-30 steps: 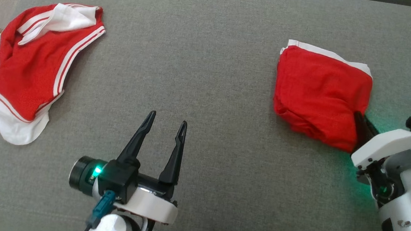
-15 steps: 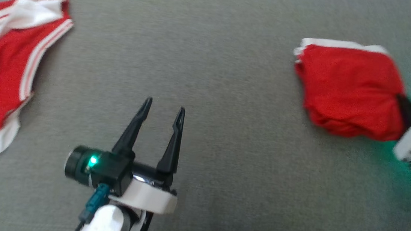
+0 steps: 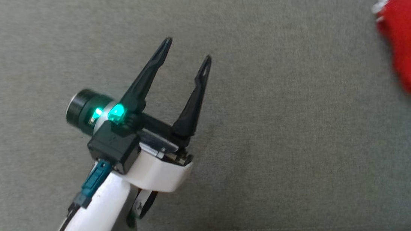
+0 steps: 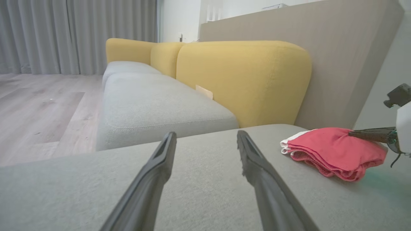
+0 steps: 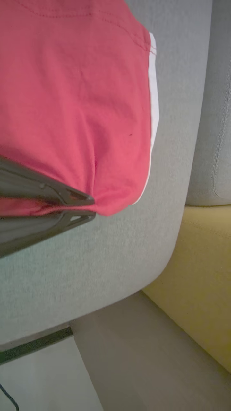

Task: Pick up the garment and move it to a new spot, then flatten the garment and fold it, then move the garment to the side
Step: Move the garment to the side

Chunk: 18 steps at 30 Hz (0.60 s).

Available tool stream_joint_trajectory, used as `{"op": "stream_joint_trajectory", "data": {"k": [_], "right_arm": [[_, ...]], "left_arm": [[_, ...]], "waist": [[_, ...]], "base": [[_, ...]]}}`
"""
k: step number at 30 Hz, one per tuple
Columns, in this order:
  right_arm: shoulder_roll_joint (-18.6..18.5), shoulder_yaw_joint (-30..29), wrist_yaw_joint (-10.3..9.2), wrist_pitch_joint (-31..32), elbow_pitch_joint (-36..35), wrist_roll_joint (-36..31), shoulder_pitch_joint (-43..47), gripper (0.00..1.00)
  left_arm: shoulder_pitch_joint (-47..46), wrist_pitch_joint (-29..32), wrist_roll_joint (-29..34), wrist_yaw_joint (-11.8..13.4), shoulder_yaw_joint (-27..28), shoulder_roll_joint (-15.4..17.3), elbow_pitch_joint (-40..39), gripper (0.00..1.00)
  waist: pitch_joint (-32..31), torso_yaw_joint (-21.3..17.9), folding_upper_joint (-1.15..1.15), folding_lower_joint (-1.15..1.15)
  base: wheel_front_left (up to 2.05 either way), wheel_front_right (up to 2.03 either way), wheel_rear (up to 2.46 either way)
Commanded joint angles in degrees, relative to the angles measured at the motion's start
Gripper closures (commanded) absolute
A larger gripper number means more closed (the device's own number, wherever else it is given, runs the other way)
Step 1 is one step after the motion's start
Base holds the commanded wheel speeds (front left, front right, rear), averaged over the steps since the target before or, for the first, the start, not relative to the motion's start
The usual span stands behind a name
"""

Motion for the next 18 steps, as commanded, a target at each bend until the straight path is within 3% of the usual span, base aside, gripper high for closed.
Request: {"op": "stream_joint_trajectory", "data": {"k": [1, 9, 15, 16, 17, 18], "right_arm": [[-3.47, -0.94, -0.05, -0.88, -0.63, -0.72, 0.13, 1.0], [-6.77, -7.02, -0.05, -3.83, 2.12, -7.63, -1.03, 1.0], [-6.98, -12.36, -0.05, -5.35, 3.99, -15.16, -2.75, 1.0], [-6.73, -13.82, -0.05, -5.52, 4.58, -16.63, -3.16, 0.85], [-6.44, -15.48, -0.05, -5.93, 5.16, -18.45, -3.62, 0.0], [-5.96, -17.12, -0.05, -6.26, 5.72, -20.28, -3.93, 0.0]], "left_arm": [[-1.2, -0.29, 0.64, -0.16, 0.99, 0.09, -2.63, 0.0], [-2.85, -0.29, 1.32, -0.38, -0.54, 0.09, -5.28, 0.0], [-3.44, -0.29, 1.62, -0.95, -1.01, 0.09, -5.94, 0.0], [-3.52, -0.29, 1.63, -1.06, -1.04, 0.09, -5.96, 0.0], [-3.6, -0.29, 1.6, -1.14, -1.06, 0.09, -5.97, 0.0], [-3.69, -0.29, 1.52, -1.21, -1.08, 0.09, -5.93, 0.0]], "waist": [[2.19, -1.33, 0.0, -0.01], [4.58, -1.37, 0.0, -0.01], [5.9, -0.81, 0.0, -0.01], [6.06, -0.67, 0.0, -0.01], [6.18, -0.5, 0.0, -0.01], [6.21, -0.28, 0.0, -0.01]], "base": [[0.0, 0.0, 0.0], [0.0, 0.0, 0.0], [0.0, 0.0, 0.0], [0.0, 0.0, 0.0], [0.0, 0.0, 0.0], [0.0, 0.0, 0.0]]}}
